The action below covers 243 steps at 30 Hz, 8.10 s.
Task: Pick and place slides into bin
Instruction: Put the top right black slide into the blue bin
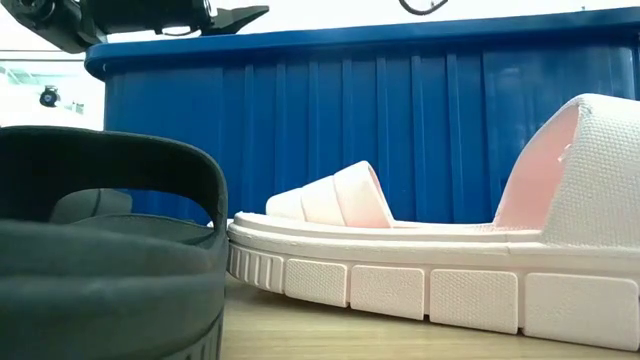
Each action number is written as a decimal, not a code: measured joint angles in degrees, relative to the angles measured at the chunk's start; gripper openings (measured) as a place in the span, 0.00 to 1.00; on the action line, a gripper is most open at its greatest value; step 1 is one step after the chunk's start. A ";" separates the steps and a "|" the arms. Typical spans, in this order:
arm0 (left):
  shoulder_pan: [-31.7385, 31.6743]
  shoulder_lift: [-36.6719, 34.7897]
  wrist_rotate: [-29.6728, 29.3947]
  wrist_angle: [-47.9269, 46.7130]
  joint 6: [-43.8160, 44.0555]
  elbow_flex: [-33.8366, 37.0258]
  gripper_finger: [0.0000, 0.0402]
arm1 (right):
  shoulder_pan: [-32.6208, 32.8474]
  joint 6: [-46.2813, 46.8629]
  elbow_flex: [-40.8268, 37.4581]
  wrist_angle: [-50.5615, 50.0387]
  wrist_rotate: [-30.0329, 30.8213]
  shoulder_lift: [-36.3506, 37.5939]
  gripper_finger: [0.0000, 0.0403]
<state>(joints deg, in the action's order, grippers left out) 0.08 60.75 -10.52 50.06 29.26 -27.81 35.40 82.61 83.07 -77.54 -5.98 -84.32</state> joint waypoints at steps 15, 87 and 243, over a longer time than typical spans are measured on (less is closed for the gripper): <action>-0.07 0.00 -0.02 -0.02 -0.07 0.06 0.38 | 0.47 1.22 -0.02 0.04 -0.04 -3.55 0.18; -0.11 -0.02 -0.46 0.00 0.33 0.07 0.38 | 6.39 3.66 -0.22 -10.40 4.86 -23.21 0.44; -0.11 0.00 -0.70 -0.02 -1.68 0.09 0.38 | 8.22 3.30 1.58 -12.52 6.04 -23.10 0.07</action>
<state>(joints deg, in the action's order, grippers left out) -0.03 60.75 -11.22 50.04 27.57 -27.73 43.62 85.91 84.64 -90.05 0.06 -107.42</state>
